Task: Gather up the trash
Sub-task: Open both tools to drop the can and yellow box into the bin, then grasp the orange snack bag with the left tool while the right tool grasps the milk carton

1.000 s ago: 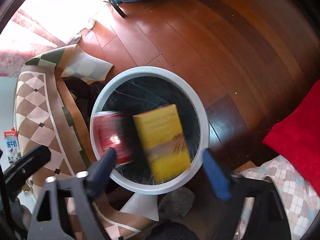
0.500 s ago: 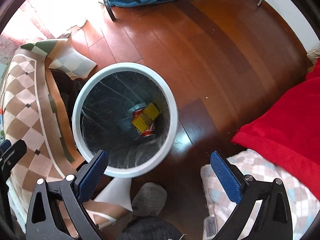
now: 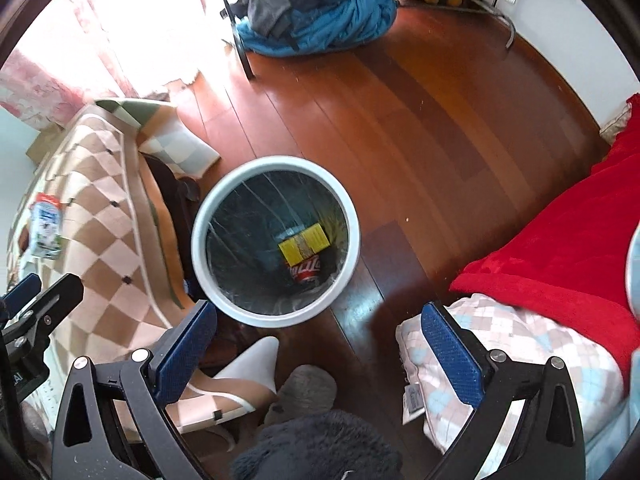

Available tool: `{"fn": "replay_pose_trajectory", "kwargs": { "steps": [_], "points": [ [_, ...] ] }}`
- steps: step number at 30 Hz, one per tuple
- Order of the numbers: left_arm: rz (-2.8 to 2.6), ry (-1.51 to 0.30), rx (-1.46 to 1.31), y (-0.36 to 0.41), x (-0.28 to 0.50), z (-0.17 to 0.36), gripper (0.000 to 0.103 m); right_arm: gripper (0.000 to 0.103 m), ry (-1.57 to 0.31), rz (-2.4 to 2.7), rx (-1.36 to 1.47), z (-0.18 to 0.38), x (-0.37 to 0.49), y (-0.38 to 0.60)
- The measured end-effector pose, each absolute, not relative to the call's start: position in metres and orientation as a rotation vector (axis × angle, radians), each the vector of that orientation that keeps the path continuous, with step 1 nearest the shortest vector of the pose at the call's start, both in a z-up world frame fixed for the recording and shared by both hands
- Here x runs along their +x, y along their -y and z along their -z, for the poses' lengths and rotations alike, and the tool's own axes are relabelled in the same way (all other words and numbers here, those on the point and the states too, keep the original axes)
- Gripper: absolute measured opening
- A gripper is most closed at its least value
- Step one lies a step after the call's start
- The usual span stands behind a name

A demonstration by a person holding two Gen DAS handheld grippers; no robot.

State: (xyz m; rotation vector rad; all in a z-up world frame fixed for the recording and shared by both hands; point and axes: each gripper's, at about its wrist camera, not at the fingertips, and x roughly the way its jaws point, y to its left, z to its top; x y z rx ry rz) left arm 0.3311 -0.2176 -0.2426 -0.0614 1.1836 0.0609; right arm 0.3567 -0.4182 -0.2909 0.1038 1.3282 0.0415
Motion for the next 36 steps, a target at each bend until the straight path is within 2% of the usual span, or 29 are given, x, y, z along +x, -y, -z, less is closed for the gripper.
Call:
{"fn": "replay_pose_trajectory", "kwargs": {
  "steps": [9, 14, 20, 25, 29, 32, 34, 36],
  "points": [
    [-0.088, -1.079, -0.066, 0.181, 0.3, 0.186, 0.095, 0.103, -1.224, -0.104, 0.198, 0.22, 0.335, 0.39],
    [-0.171, -1.04, -0.079, 0.118, 0.279, 0.168, 0.095, 0.103, -1.205, -0.253, 0.194, 0.193, 0.335, 0.328],
    [-0.378, -1.081, -0.108, 0.009, 0.261, 0.193, 0.096, 0.103, -1.247, -0.389, 0.13, 0.204, 0.351, 0.229],
    [-0.555, -1.134, -0.216, -0.092, 0.25, 0.228, 0.096, 0.103, -1.33, -0.442, 0.083, 0.239, 0.379, 0.141],
    [-0.615, -1.165, -0.295, -0.144, 0.246, 0.252, 0.095, 0.103, -1.365, -0.44, 0.031, 0.264, 0.402, 0.091],
    [-0.644, -1.203, -0.343, -0.172, 0.249, 0.27, 0.095, 0.093, -1.381, -0.427, -0.021, 0.28, 0.415, 0.065],
    [-0.645, -1.231, -0.368, -0.188, 0.256, 0.285, 0.095, 0.079, -1.398, -0.416, -0.047, 0.292, 0.424, 0.052],
    [-0.636, -1.252, -0.387, -0.197, 0.264, 0.297, 0.095, 0.075, -1.411, -0.414, -0.054, 0.299, 0.43, 0.047]
  ]
}}
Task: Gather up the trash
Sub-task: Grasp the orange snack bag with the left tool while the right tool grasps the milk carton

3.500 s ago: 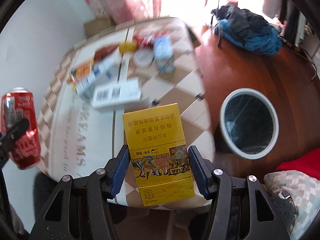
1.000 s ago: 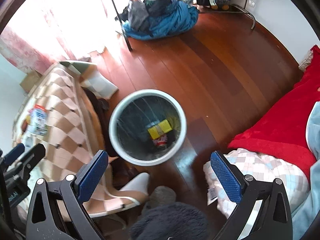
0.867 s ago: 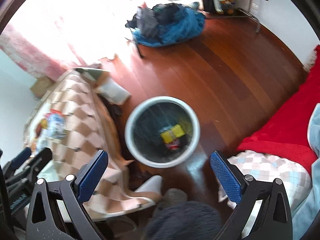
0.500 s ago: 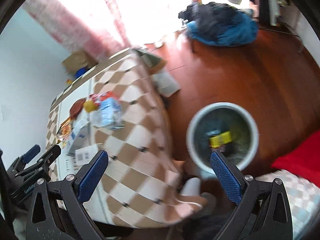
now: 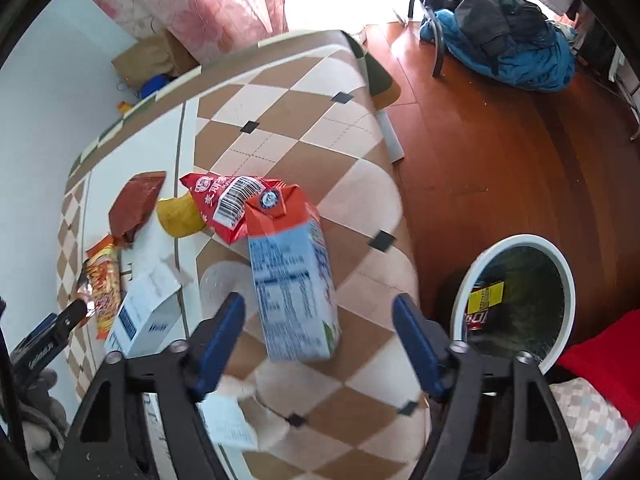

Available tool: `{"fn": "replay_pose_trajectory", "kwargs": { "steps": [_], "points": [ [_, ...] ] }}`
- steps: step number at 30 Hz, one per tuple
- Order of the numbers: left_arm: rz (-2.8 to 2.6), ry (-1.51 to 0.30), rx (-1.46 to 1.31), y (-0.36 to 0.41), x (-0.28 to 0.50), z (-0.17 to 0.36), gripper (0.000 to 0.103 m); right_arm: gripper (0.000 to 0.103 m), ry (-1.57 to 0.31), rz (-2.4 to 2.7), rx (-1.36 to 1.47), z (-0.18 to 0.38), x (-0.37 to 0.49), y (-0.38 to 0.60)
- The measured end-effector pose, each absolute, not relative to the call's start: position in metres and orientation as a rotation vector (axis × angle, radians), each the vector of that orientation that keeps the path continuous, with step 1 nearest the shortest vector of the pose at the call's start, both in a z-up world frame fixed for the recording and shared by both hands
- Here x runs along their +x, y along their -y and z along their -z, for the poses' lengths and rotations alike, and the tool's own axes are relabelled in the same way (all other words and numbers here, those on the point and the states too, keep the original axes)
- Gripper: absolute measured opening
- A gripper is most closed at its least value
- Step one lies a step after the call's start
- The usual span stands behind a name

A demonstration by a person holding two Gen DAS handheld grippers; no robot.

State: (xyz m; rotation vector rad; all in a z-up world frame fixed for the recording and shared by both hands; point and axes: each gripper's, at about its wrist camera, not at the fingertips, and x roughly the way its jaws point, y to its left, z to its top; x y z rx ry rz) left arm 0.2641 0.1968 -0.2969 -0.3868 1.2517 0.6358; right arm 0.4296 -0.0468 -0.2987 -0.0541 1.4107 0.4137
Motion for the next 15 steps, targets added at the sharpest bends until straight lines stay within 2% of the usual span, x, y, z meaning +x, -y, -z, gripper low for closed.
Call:
{"fn": "replay_pose_trajectory", "kwargs": {
  "steps": [2, 4, 5, 6, 8, 10, 11, 12, 15],
  "points": [
    [-0.599, -1.269, -0.418, -0.205, 0.273, 0.31, 0.094, 0.075, -1.417, -0.411, -0.062, 0.304, 0.433, 0.041],
    [-0.573, -1.279, -0.427, -0.205, 0.283, 0.318, 0.094, 0.068, -1.421, -0.409, -0.067, 0.307, 0.435, 0.04],
    [-0.564, -1.277, -0.426, -0.205, 0.286, 0.321, 0.081, 0.066, -1.425, -0.41, -0.069, 0.309, 0.436, 0.039],
    [-0.56, -1.279, -0.419, -0.204, 0.289, 0.323, 0.063, 0.062, -1.428, -0.408, -0.073, 0.31, 0.436, 0.037],
    [-0.549, -1.284, -0.403, -0.201, 0.294, 0.325, 0.042, 0.055, -1.431, -0.412, -0.079, 0.311, 0.438, 0.035],
    [-0.543, -1.267, -0.385, -0.198, 0.297, 0.323, 0.033, 0.041, -1.432, -0.416, -0.086, 0.312, 0.439, 0.032],
    [-0.542, -1.258, -0.366, -0.195, 0.297, 0.32, 0.018, 0.039, -1.434, -0.417, -0.086, 0.312, 0.439, 0.033],
    [-0.539, -1.255, -0.358, -0.193, 0.296, 0.318, 0.009, 0.038, -1.435, -0.418, -0.084, 0.311, 0.438, 0.033],
    [-0.541, -1.233, -0.338, -0.191, 0.291, 0.314, 0.006, 0.038, -1.432, -0.433, -0.074, 0.307, 0.434, 0.035]
  ]
}}
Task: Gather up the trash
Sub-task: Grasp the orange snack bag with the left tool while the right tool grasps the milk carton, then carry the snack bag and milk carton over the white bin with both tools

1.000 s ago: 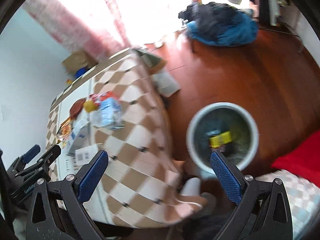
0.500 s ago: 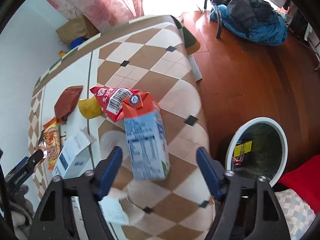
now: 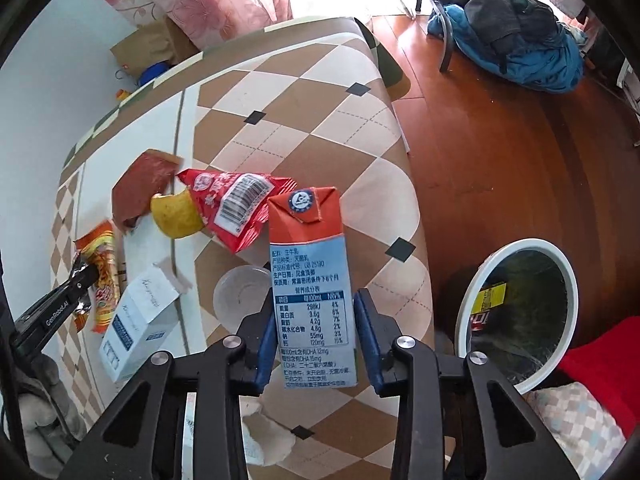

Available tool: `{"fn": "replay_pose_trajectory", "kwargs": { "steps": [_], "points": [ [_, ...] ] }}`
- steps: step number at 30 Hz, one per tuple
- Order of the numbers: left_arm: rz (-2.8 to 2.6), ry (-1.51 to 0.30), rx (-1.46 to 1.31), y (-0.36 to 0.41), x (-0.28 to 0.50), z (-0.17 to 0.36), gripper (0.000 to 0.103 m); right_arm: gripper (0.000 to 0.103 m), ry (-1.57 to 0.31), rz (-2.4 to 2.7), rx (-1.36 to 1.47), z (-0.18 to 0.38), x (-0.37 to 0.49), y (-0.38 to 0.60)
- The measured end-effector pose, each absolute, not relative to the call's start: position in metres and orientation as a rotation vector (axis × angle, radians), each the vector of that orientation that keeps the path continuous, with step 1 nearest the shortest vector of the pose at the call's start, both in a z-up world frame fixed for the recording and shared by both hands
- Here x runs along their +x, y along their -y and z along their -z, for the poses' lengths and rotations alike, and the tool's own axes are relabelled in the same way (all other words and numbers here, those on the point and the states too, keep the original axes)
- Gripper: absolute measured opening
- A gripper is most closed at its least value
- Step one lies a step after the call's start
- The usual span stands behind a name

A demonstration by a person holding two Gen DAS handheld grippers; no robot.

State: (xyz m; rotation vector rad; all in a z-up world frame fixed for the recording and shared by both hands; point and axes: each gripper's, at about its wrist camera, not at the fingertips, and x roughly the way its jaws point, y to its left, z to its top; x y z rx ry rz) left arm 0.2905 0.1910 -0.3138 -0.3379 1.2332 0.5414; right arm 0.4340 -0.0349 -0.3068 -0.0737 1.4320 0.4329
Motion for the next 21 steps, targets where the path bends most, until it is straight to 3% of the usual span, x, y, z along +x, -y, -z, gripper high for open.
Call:
{"fn": "replay_pose_trajectory", "kwargs": {
  "steps": [21],
  "points": [
    [-0.592, -1.089, -0.249, -0.164, 0.224, 0.252, 0.002, 0.036, -1.327, -0.533, -0.002, 0.258, 0.39, 0.06]
  ]
}}
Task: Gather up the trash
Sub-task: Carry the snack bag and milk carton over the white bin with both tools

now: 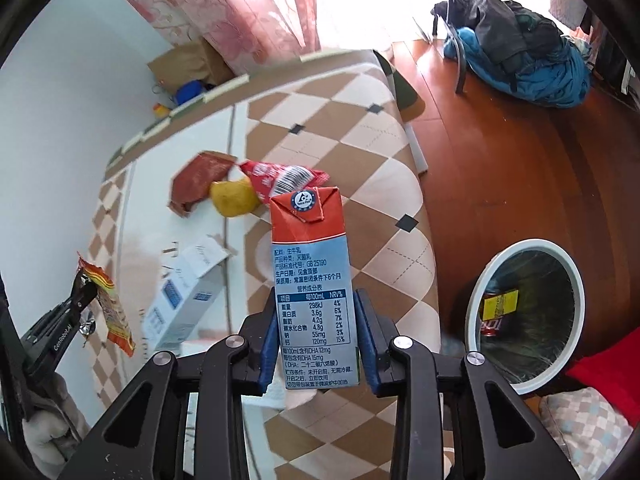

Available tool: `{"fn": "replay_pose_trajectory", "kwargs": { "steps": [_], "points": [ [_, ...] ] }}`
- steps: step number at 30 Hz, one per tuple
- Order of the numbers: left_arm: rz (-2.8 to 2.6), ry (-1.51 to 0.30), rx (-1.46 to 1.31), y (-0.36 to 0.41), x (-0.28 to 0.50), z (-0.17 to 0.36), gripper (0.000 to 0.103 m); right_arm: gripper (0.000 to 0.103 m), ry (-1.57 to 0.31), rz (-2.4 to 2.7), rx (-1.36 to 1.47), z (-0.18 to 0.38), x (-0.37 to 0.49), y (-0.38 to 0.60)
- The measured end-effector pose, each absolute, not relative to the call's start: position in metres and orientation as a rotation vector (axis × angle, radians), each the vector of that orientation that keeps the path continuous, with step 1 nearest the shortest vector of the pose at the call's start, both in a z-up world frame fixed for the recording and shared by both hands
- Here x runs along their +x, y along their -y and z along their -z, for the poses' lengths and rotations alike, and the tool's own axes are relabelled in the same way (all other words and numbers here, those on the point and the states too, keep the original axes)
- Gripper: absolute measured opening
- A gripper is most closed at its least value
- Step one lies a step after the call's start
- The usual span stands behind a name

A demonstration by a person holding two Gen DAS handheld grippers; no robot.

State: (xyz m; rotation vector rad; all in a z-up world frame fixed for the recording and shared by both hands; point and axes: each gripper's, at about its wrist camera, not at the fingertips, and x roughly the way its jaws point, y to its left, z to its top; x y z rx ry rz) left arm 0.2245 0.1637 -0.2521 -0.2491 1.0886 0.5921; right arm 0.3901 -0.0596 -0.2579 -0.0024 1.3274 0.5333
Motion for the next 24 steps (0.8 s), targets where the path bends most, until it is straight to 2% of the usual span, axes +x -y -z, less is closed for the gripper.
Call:
{"fn": "replay_pose_trajectory", "kwargs": {
  "steps": [6, 14, 19, 24],
  "points": [
    [-0.561, -0.988, -0.212, -0.136, 0.214, 0.199, 0.002, 0.036, -1.26, -0.559, 0.067, 0.225, 0.381, 0.083],
    [-0.404, -0.865, -0.152, -0.05, 0.244, 0.132, 0.002, 0.036, -1.173, -0.521, 0.156, 0.181, 0.378, 0.159],
    [-0.266, -0.856, -0.136, 0.019, 0.282, 0.125, 0.002, 0.036, -1.139, -0.44, 0.196, 0.169, 0.382, 0.232],
    [-0.153, -0.909, -0.127, 0.087, 0.323, 0.149, 0.002, 0.036, -1.155, -0.343, 0.235, 0.183, 0.387, 0.308]
  ]
}}
